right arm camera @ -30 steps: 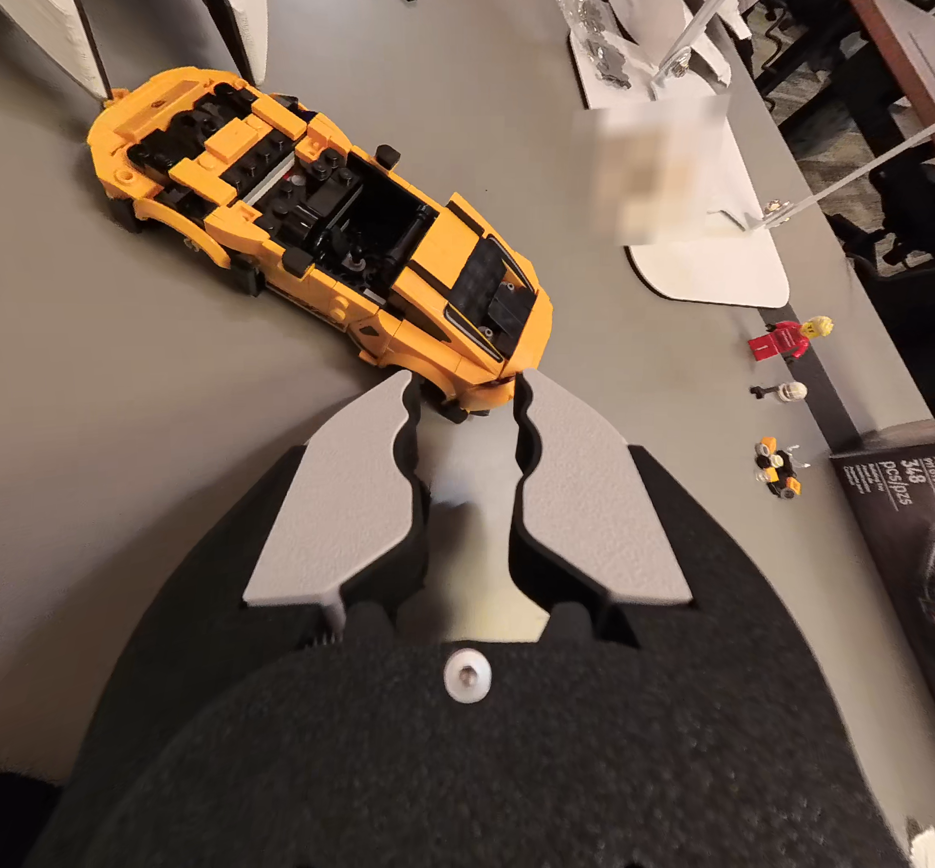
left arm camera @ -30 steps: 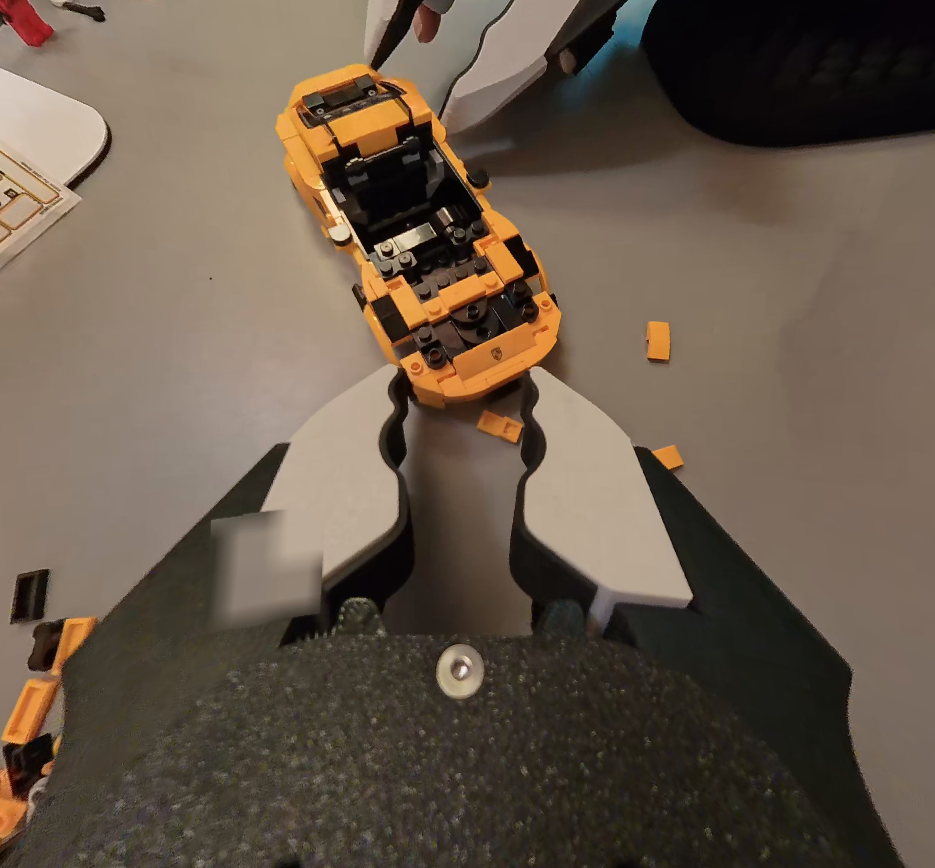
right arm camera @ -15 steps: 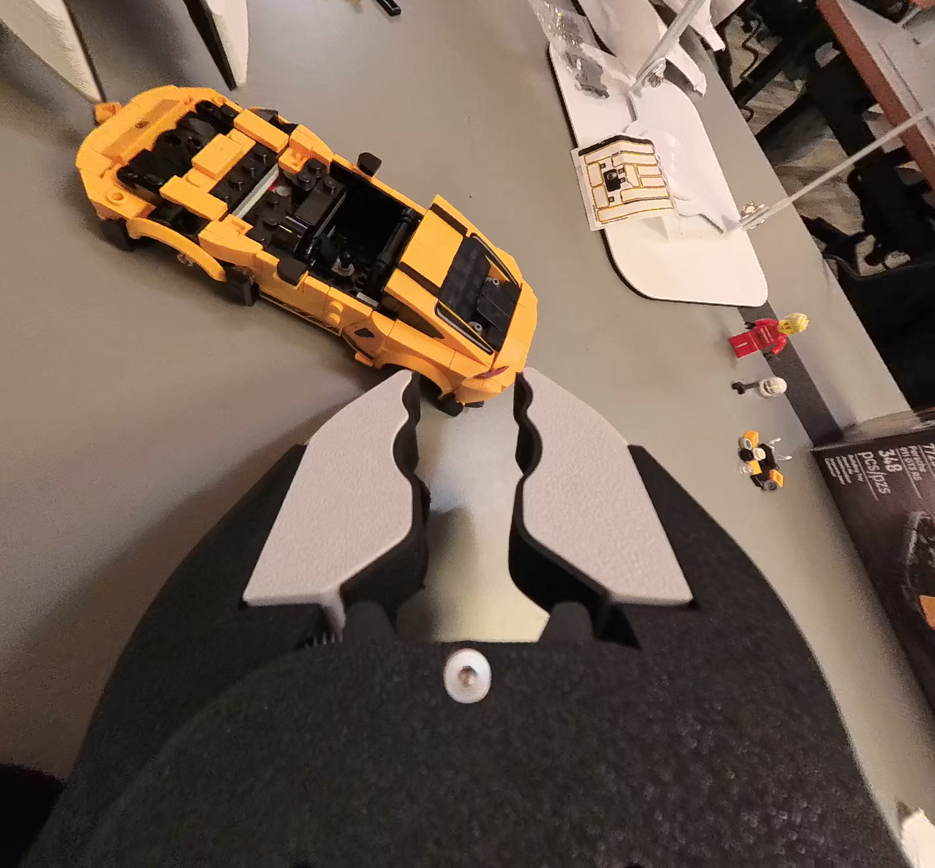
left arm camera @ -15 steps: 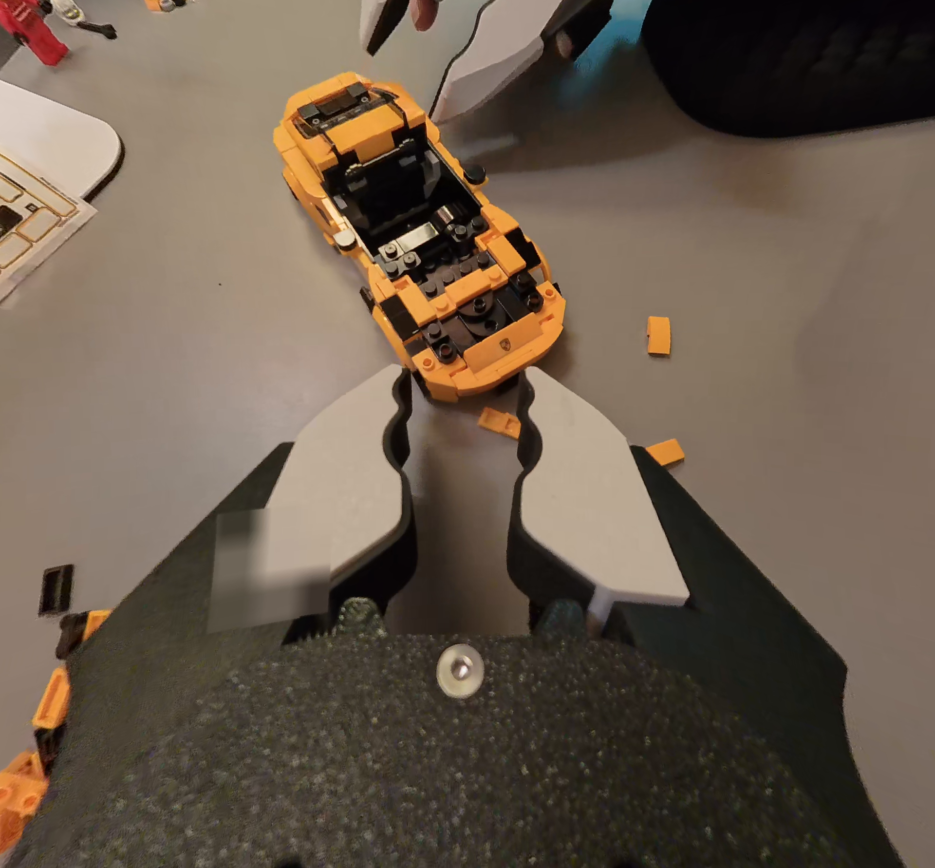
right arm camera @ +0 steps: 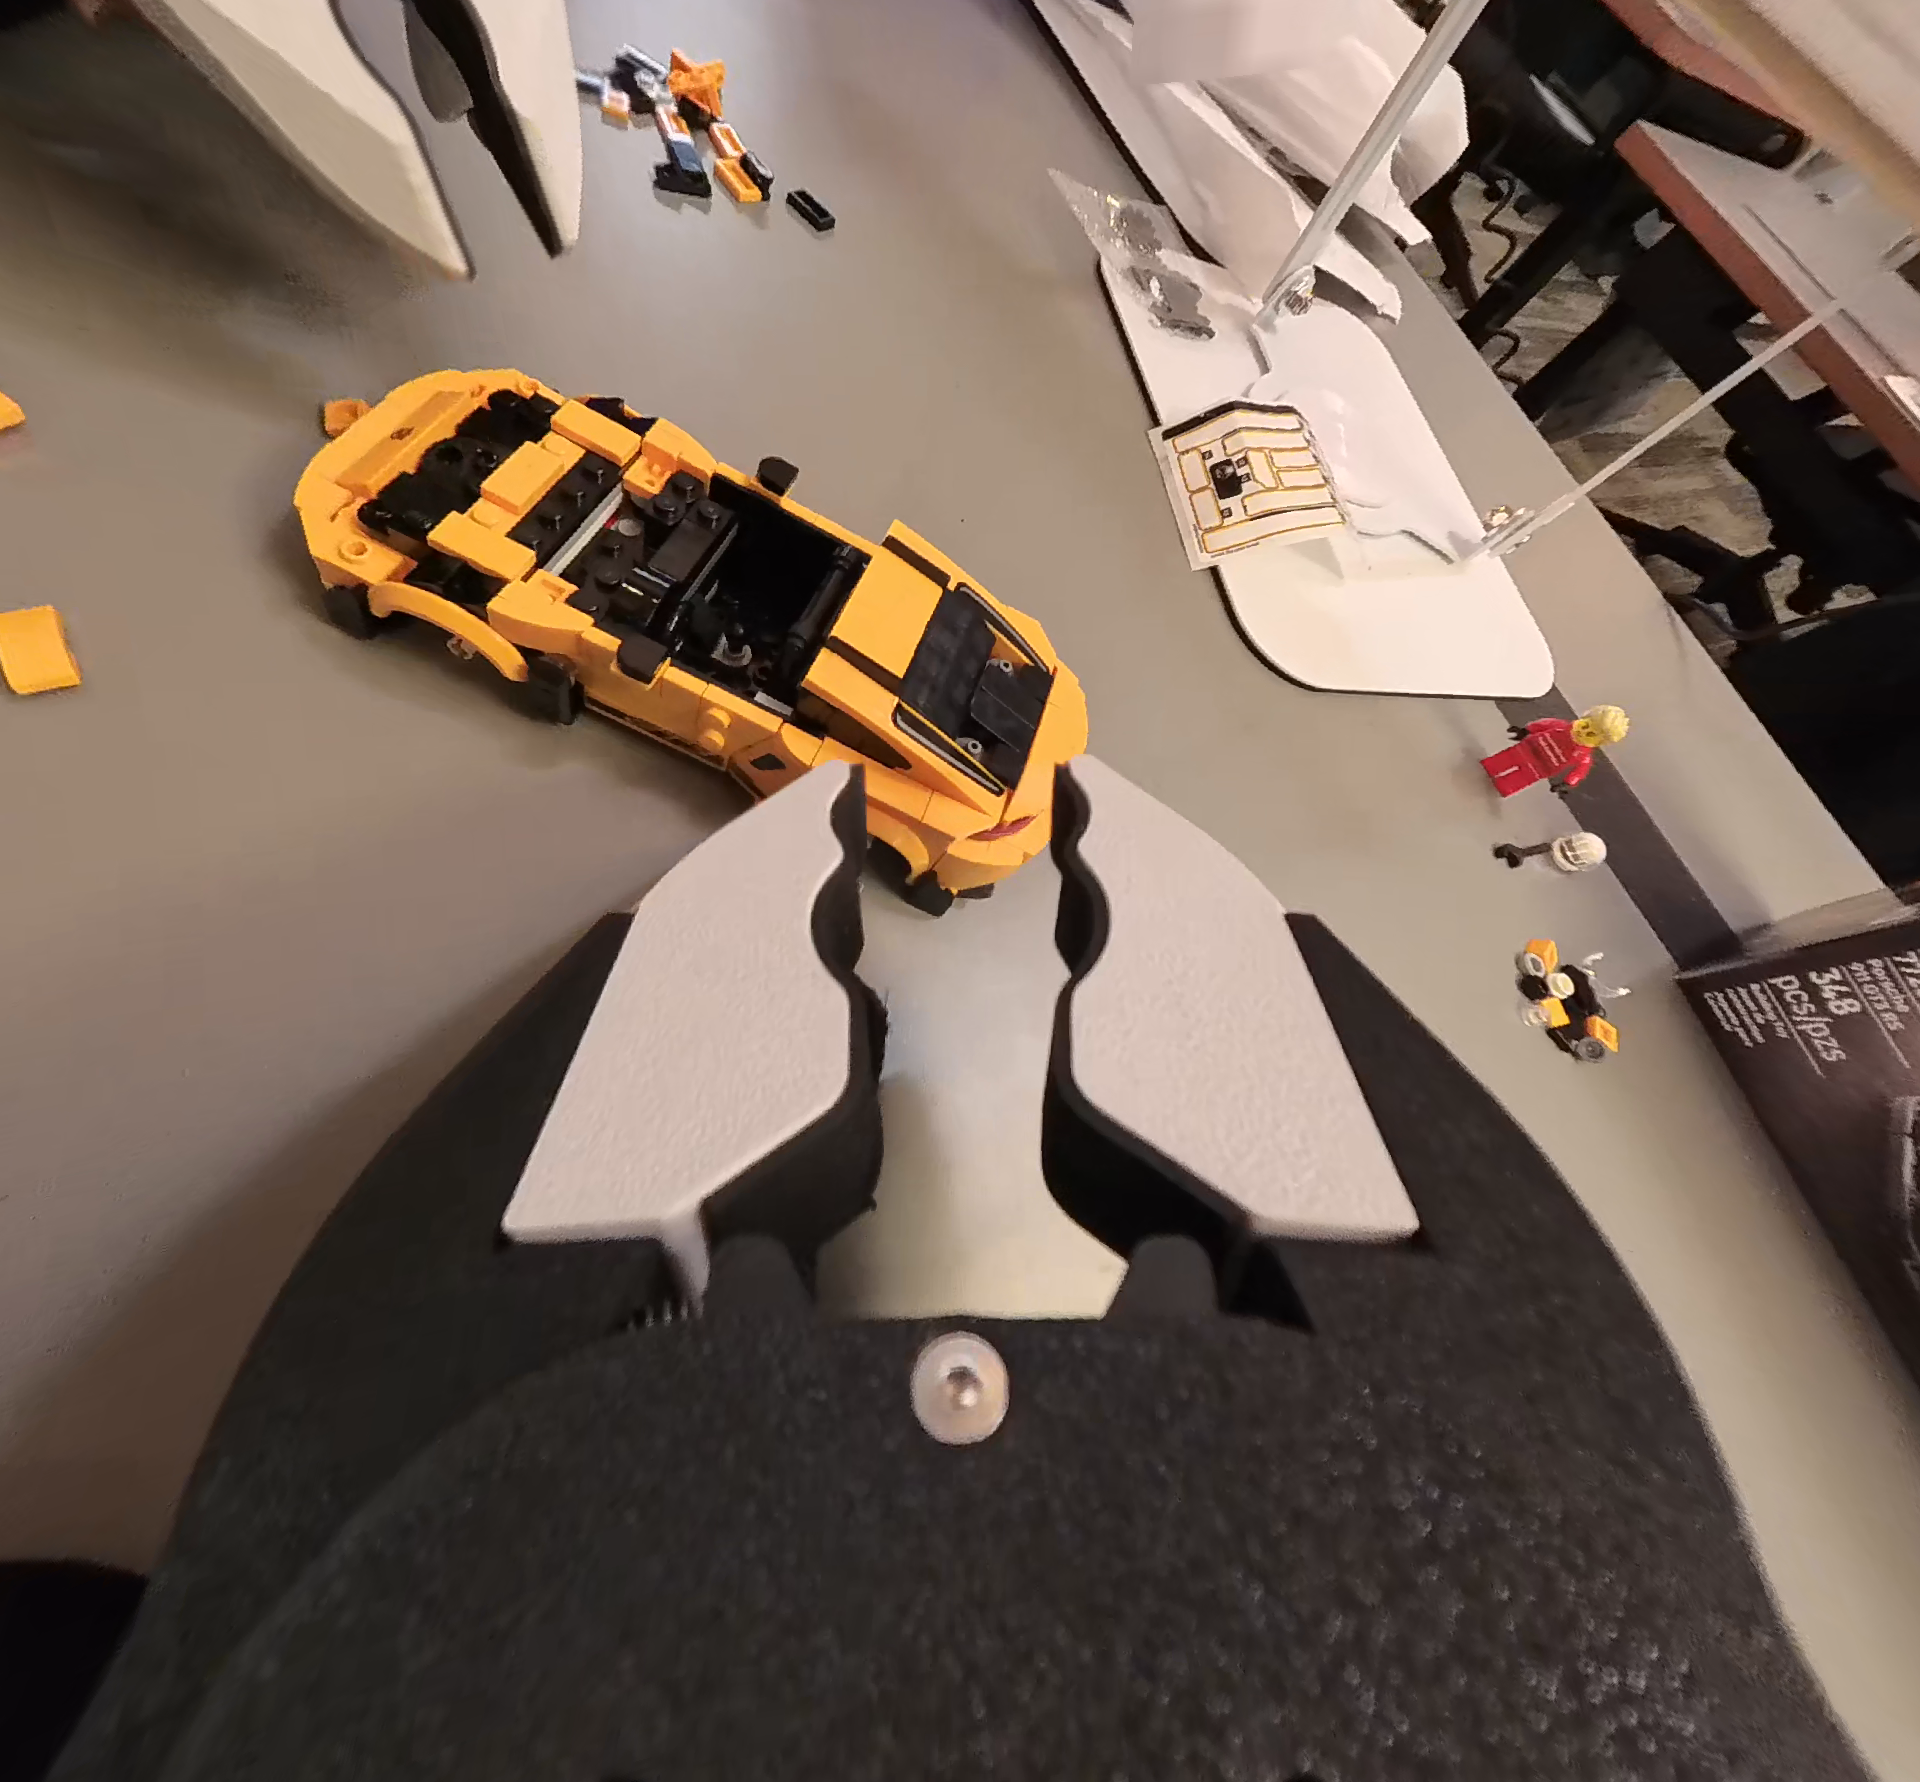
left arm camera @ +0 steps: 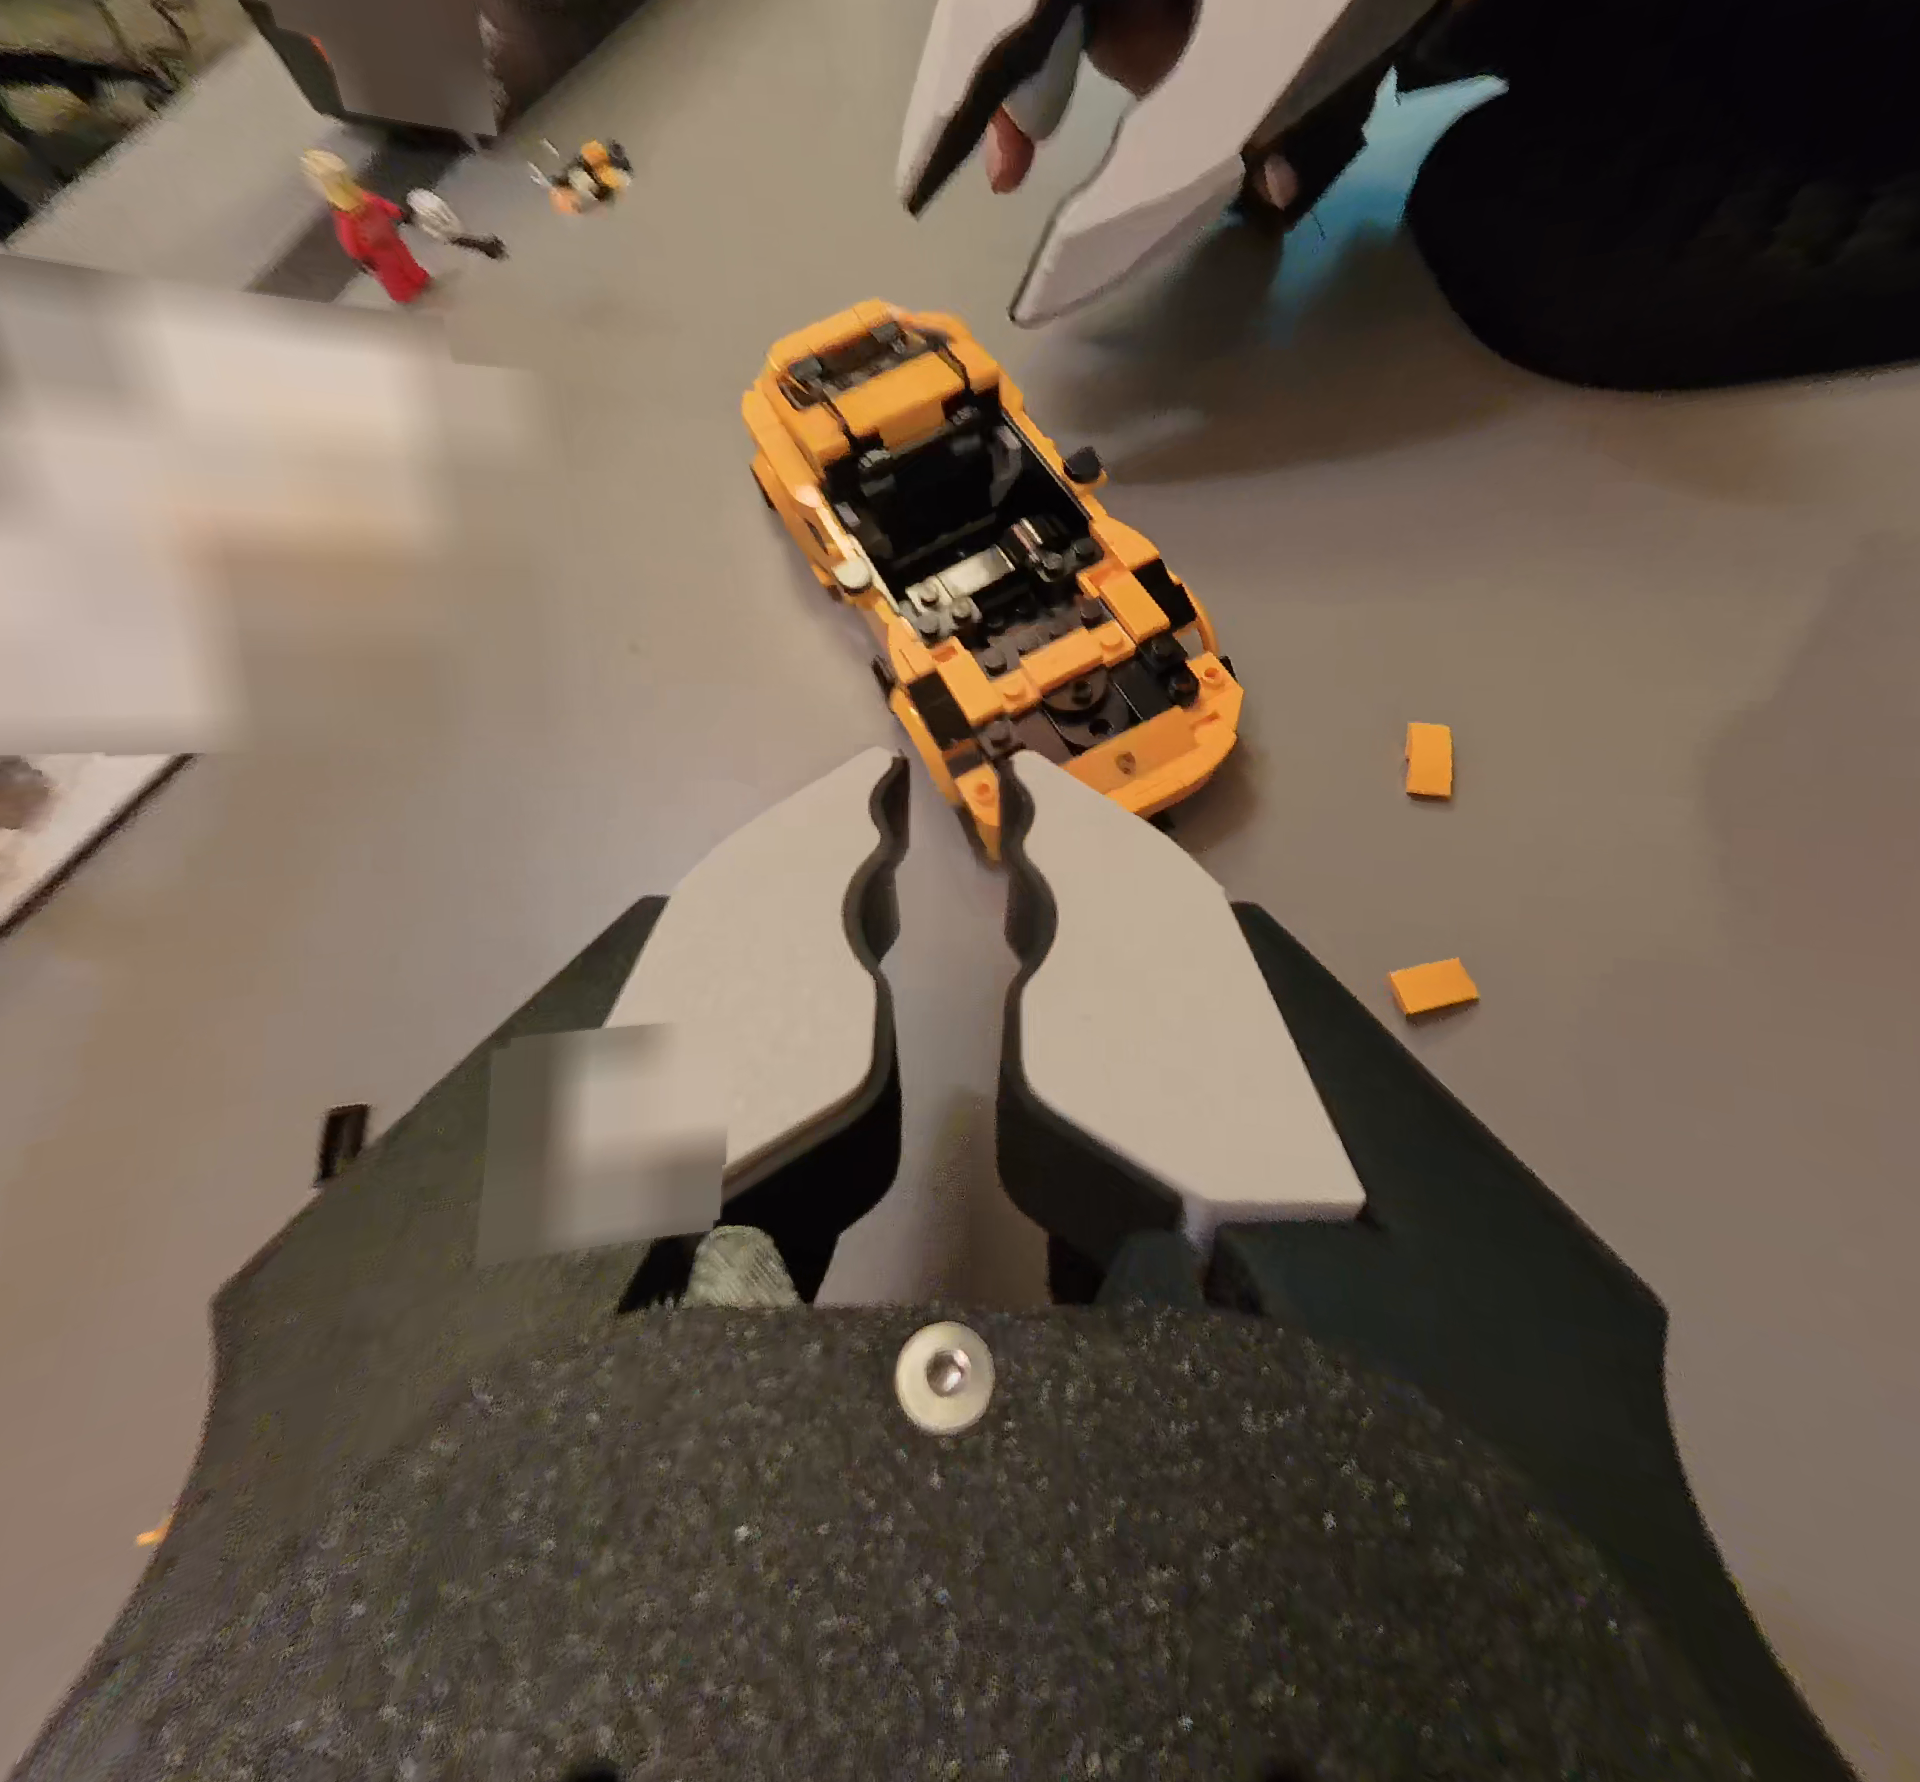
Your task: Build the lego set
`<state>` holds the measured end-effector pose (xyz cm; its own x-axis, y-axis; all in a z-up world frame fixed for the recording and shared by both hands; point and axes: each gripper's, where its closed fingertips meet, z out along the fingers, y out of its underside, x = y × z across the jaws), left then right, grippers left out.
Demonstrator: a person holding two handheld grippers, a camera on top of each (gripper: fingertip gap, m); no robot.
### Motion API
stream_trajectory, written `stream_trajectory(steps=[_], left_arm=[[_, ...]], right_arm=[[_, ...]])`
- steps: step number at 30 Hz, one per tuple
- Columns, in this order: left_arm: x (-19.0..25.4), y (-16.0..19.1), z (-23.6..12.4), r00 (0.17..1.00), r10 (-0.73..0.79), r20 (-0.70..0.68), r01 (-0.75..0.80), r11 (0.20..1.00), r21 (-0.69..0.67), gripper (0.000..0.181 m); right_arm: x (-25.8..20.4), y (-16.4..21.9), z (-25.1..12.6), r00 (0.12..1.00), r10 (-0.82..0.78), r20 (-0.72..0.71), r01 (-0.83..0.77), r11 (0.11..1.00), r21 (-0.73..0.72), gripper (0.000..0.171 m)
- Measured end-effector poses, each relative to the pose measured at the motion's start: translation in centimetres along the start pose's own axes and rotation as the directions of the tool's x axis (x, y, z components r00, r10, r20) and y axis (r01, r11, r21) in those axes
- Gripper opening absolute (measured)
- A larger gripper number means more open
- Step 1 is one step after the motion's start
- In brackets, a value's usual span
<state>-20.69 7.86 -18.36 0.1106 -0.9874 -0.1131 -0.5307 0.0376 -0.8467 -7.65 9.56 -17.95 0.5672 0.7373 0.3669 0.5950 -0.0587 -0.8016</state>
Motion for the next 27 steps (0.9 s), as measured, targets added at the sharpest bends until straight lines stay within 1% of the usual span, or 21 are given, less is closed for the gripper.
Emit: stream_trajectory(steps=[4, 7, 10, 15, 27], left_arm=[[-1.8, -1.9, -1.6, 0.995, -0.026, 0.100, 0.013, 0.992, 0.123, 0.000], [-3.1, -2.7, -2.7, 0.986, -0.075, 0.148, 0.045, 0.980, 0.193, 0.000], [-3.7, -3.1, -3.4, 0.979, -0.106, 0.174, 0.063, 0.970, 0.235, 0.000], [-4.5, -3.3, -3.9, 0.969, -0.122, 0.213, 0.064, 0.963, 0.262, 0.000], [-4.6, -3.2, -3.9, 0.968, -0.118, 0.223, 0.059, 0.966, 0.254, 0.000]], right_arm=[[0.5, -0.9, -0.3, 0.999, 0.030, -0.021, -0.029, 0.998, 0.050, 0.033], [1.1, -1.4, -0.6, 0.998, 0.046, -0.048, -0.042, 0.996, 0.082, 0.034], [1.4, -1.7, -0.8, 0.996, 0.054, -0.065, -0.047, 0.994, 0.101, 0.035], [1.6, -2.1, -1.0, 0.995, 0.058, -0.079, -0.048, 0.991, 0.126, 0.035], [1.3, -2.0, -0.8, 0.996, 0.047, -0.073, -0.039, 0.993, 0.111, 0.029]])
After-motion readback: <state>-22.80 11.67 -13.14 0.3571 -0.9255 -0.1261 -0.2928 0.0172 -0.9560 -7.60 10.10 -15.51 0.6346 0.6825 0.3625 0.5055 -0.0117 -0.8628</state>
